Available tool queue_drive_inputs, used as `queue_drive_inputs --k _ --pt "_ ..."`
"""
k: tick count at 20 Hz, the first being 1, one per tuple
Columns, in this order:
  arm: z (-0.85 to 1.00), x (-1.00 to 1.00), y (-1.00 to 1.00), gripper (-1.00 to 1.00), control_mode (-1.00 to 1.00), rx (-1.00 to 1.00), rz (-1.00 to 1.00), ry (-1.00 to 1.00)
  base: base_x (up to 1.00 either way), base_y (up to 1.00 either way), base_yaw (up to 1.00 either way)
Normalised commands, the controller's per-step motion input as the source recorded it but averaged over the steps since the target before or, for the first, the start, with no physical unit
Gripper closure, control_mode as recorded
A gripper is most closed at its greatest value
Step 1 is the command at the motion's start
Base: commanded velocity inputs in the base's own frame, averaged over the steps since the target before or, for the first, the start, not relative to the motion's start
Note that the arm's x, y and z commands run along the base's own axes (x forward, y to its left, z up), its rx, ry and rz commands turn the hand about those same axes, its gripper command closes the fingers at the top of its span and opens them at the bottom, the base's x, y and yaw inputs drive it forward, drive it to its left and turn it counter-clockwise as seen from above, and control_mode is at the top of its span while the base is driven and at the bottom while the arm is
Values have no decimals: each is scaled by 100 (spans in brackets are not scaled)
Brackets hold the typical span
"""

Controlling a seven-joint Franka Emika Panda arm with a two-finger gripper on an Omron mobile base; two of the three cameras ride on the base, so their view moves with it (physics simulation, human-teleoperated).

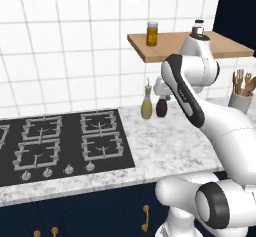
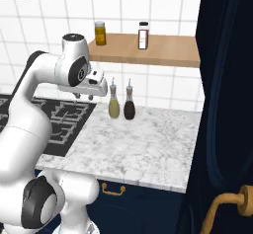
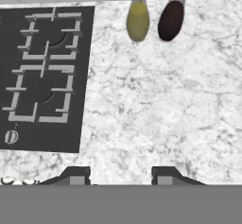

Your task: Take a straw from the drawer in front and place it inside the glass cup on the dining counter.

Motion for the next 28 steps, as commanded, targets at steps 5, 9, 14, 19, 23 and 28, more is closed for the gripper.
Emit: queue_drive_inputs --k 5,9,14,19,23,28 --pt "0 0 0 -100 100 0 0 0 -33 9 -1" --pt "0 0 0 -100 100 0 0 0 -70 41 -39" --pt "0 0 0 -100 100 0 0 0 -16 56 -69" --pt "0 0 0 -100 100 0 0 0 0 51 -70" --pt "0 0 0 -100 100 0 0 0 -11 56 -65" --pt "0 0 0 -100 100 0 0 0 -38 62 -59"
